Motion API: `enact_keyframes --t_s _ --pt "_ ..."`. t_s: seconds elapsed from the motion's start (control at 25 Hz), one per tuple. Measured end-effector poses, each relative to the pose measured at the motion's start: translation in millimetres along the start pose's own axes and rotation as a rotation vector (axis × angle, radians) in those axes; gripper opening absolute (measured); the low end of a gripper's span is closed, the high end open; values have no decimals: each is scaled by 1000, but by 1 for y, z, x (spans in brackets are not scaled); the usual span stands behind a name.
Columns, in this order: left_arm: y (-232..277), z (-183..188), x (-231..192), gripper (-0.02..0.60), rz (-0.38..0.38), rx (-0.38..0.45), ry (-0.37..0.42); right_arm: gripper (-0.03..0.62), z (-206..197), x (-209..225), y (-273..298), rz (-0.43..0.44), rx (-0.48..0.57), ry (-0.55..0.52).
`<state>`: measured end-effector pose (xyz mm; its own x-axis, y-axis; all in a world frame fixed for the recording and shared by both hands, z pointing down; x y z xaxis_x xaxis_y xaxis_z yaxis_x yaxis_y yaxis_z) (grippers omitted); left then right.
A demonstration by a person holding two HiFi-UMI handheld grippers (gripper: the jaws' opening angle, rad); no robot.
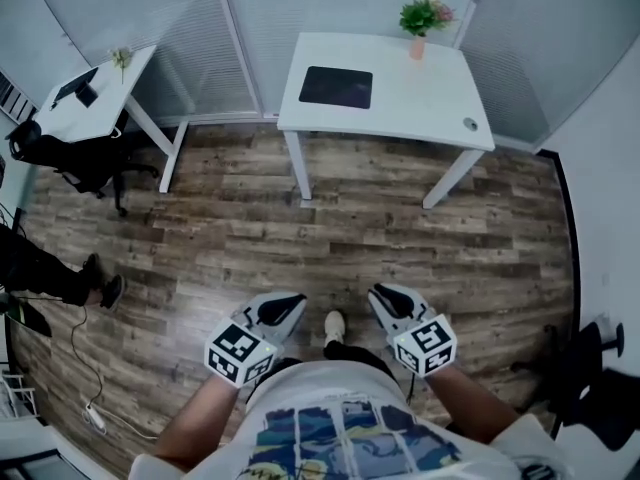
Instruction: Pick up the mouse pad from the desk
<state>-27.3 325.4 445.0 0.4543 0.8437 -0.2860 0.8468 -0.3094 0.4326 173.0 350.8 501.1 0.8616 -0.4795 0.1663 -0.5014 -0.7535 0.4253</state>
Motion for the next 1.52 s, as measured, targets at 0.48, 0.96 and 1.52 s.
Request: enact_keyframes --t_s 0.48,0.96,1.52 --pt "52 40 -79 2 -22 12 -8 60 21 68 65 -35 -34 30" --pt "76 106 -215 2 -139 20 12 66 110 113 181 -148 -42 5" --pt "72 135 -351 2 -194 29 5 87 156 168 298 -285 -87 -2"
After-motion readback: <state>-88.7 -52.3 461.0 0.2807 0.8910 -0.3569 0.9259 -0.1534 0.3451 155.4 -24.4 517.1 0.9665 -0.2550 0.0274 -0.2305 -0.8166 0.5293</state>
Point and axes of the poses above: the fingertips, and each gripper's own axes: y forward along the fingers, x to its right, z out of its top, the point moved 5 cm from there along -y, backward along the fingers, and after that the axes turned 3 degrees about -z, right-handed, at the moved point
